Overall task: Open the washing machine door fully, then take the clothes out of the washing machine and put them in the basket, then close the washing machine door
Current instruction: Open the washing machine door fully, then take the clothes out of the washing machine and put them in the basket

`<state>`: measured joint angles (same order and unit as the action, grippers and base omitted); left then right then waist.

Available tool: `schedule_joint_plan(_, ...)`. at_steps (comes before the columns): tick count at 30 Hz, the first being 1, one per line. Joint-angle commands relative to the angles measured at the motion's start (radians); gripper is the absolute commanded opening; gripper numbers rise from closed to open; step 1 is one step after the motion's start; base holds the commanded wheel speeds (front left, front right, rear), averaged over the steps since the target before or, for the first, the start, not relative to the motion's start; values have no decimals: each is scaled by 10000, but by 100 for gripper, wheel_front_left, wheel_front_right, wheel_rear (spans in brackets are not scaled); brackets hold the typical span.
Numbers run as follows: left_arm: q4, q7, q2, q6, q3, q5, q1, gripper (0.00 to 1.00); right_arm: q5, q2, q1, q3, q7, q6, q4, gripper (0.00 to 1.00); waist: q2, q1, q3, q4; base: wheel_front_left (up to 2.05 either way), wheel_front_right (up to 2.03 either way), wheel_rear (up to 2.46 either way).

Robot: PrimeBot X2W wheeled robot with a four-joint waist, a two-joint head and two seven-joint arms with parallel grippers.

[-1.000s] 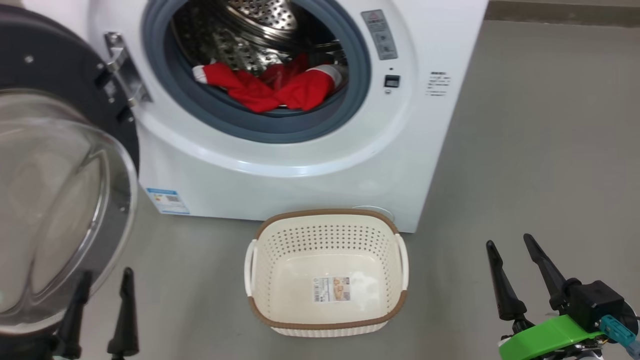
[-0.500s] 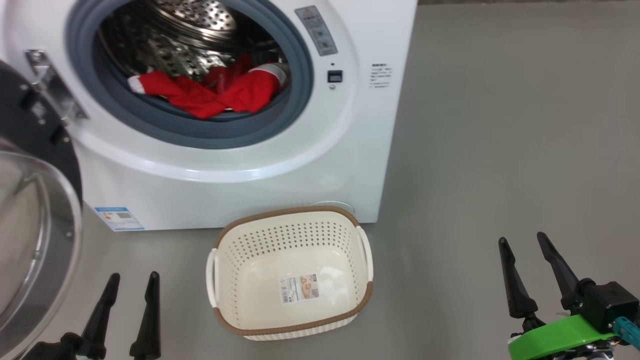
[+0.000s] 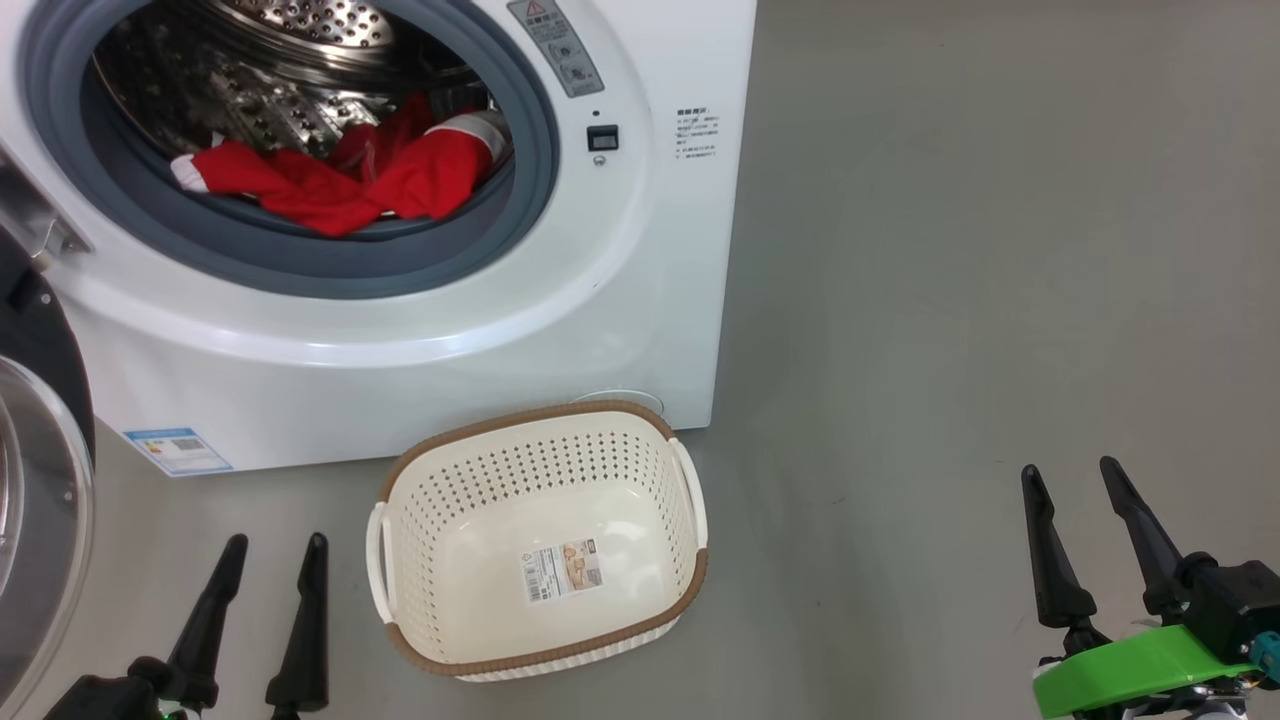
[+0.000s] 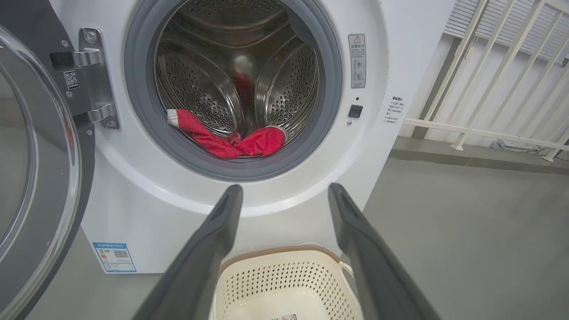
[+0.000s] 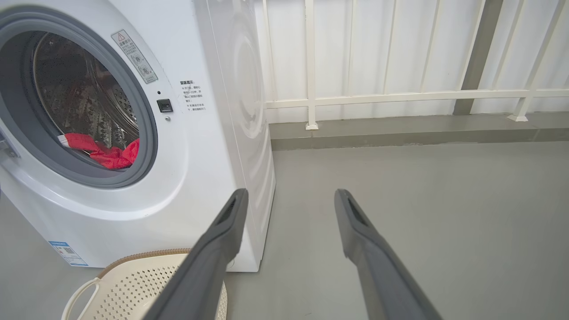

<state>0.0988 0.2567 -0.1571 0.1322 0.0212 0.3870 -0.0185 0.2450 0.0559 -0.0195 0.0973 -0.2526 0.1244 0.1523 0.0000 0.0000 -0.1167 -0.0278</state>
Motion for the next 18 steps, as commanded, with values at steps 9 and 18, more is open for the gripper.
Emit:
schedule_joint_plan(9,-271,51,-41,-15,533,-134,319,100,-78,30,44,-149,-92,63,-245,100,0,0,80,-20,0,0,0)
schedule_joint_plan(18,-158,51,-43,-15,460,-73,405,100,-78,9,72,-175,-92,63,-246,100,0,0,67,-133,1,-1,0)
